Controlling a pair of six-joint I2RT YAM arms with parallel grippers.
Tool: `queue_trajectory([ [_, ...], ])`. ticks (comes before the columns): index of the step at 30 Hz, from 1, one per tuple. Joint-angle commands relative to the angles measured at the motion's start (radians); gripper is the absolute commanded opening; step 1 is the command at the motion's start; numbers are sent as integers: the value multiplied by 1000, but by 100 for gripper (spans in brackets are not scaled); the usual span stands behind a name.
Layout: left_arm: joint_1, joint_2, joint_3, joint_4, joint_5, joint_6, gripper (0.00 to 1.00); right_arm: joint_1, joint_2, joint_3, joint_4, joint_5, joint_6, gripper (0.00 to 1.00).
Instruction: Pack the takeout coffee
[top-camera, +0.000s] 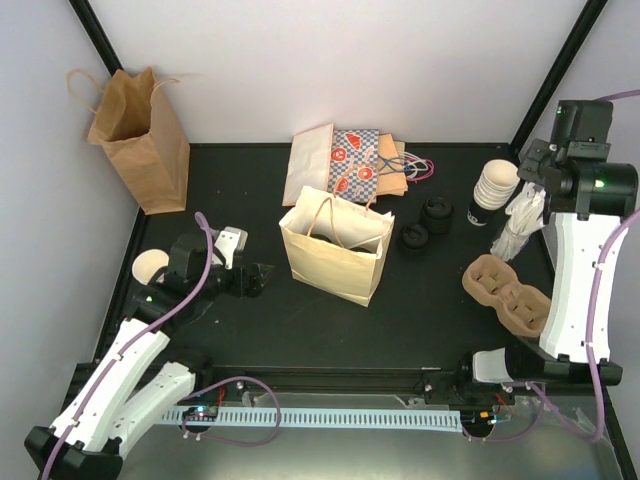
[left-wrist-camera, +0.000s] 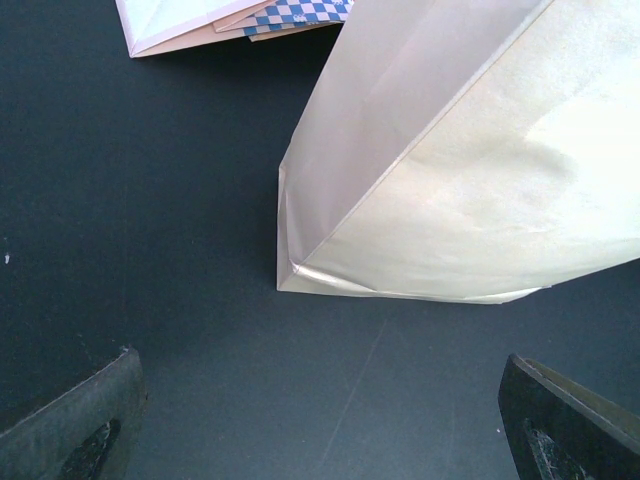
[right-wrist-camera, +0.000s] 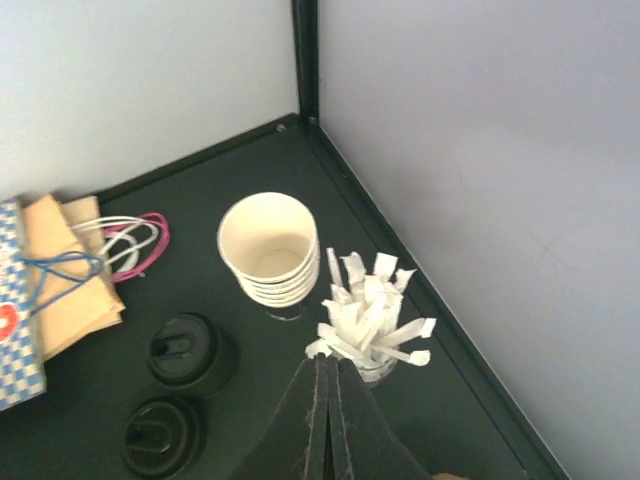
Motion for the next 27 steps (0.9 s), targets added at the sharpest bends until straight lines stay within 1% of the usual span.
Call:
queue_trajectory([
  [1, 4, 6, 3, 22, -4, 2, 99, 4, -36, 41, -10, -146, 7, 1],
  [4, 4, 8, 3, 21, -6, 0, 99, 12, -56, 18, 18, -328, 20, 1],
  [6, 4, 10, 4, 21, -5, 0, 99, 40, -76, -2, 45, -404, 21, 1],
  [9, 4, 12, 5, 21, -2, 2, 99, 81, -122, -35, 93, -566, 6, 1],
  [11, 4, 14, 5, 21, -2, 2, 99, 96, -159, -76, 153, -716, 7, 1],
  [15, 4, 13, 6, 22, -3, 2, 99, 133, -214, -146, 298, -923, 33, 1],
  [19, 4, 9, 6, 19, -18, -2, 99, 184, -258, -198, 429, -961, 34, 1],
  [23, 4, 9, 6, 18, -24, -5, 99, 188, -291, -229, 541, -1015, 68, 1],
  [27, 4, 8, 6, 18, -24, -4, 99, 195, -305, -232, 651, -1104, 120, 1],
])
